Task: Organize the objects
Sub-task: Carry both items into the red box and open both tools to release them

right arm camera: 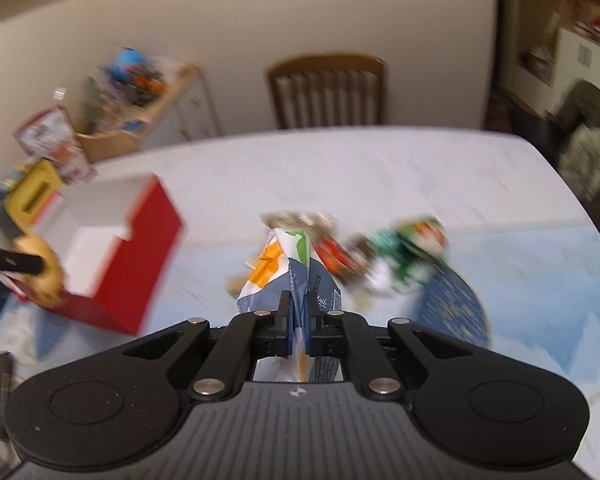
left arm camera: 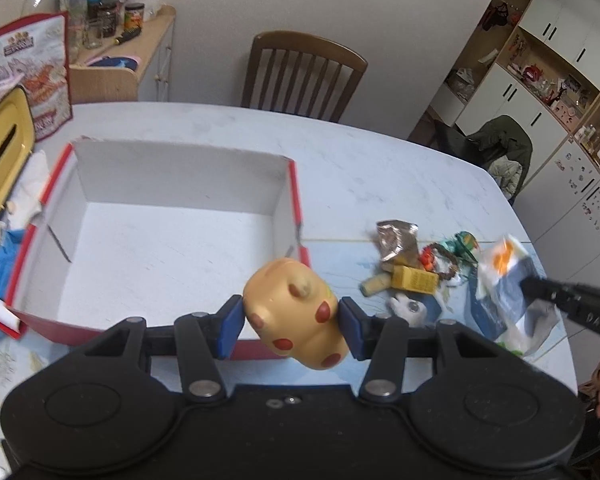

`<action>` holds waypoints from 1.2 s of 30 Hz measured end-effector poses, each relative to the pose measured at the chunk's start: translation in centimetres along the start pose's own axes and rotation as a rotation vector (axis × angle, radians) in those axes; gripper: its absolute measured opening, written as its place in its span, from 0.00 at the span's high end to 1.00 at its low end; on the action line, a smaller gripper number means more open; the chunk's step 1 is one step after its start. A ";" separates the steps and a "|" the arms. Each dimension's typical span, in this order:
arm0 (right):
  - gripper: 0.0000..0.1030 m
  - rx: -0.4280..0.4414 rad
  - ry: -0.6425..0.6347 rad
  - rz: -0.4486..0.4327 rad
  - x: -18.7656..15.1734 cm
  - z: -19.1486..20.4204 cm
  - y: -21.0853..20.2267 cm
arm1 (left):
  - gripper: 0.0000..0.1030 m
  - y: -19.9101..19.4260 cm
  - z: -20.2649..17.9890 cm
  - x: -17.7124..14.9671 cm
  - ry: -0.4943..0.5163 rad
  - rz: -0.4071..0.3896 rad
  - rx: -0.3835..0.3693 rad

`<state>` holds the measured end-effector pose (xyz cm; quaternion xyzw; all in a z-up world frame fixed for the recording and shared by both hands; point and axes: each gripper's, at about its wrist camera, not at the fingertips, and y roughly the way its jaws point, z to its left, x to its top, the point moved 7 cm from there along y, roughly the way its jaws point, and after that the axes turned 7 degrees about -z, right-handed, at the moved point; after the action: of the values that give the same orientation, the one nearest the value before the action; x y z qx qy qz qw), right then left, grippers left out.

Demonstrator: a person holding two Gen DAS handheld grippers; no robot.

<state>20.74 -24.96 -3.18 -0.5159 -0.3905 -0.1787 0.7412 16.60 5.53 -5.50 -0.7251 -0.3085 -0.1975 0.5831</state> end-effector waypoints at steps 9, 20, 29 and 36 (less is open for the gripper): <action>0.95 0.192 -0.122 -0.042 5.1 11.4 2.9 | 0.51 -1.0 5.8 2.6 -0.046 -0.034 0.087; 0.95 0.281 -0.192 -0.028 6.6 21.1 9.8 | 0.51 1.1 11.7 3.9 0.006 0.035 0.204; 0.95 0.273 -0.212 0.055 4.6 24.7 16.0 | 0.52 6.0 14.2 2.3 0.047 0.152 0.237; 0.95 0.257 -0.226 0.109 2.5 26.2 19.3 | 0.52 8.7 15.3 1.2 0.052 0.212 0.248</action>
<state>24.84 6.85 -9.06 -0.4542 -0.4623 -0.0277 0.7611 22.28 19.43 -14.69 -0.6706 -0.2371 -0.1142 0.6936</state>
